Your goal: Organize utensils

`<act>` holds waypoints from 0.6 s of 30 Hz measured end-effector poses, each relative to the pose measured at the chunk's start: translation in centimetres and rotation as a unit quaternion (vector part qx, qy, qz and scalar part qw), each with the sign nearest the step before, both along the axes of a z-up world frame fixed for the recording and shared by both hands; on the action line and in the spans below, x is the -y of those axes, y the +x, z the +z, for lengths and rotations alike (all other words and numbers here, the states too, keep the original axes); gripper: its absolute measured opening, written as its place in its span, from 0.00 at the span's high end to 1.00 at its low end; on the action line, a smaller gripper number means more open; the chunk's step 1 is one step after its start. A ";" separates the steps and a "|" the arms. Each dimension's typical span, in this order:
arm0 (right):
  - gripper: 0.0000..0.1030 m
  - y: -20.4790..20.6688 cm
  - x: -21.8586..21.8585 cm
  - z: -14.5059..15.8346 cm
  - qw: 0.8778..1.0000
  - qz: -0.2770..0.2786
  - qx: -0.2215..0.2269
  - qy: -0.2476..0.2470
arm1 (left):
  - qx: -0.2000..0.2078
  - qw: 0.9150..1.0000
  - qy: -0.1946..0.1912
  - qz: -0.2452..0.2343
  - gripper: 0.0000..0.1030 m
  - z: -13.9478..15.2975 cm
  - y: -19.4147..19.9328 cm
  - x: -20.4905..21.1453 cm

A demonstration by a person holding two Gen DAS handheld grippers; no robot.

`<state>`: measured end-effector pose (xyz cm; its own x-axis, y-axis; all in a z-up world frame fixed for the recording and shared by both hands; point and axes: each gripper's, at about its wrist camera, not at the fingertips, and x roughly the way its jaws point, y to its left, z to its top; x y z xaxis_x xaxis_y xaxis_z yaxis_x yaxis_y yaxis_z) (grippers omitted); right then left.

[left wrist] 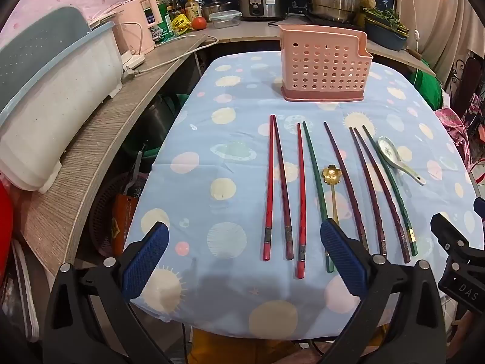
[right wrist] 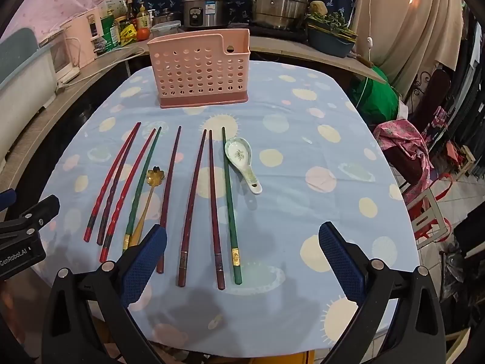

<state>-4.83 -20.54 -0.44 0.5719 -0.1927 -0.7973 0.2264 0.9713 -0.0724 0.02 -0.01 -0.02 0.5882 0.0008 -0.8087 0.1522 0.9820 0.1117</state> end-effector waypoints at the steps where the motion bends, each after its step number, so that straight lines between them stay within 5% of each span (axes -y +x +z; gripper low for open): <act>1: 0.07 0.0 0.0 0.0 1.000 0.001 -0.001 0.005 | 0.000 1.000 0.000 0.000 0.07 0.0 0.0 0.0; 18: 0.07 -0.5 -0.1 0.3 1.000 0.001 -0.002 0.006 | -0.007 1.000 -0.009 -0.006 0.07 0.0 -0.5 0.3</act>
<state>-5.33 -20.40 -0.14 0.5695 -0.1820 -0.8016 0.2237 0.9727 -0.0619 -0.52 -0.27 -0.04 0.5772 -0.0207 -0.8163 0.1656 0.9819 0.0922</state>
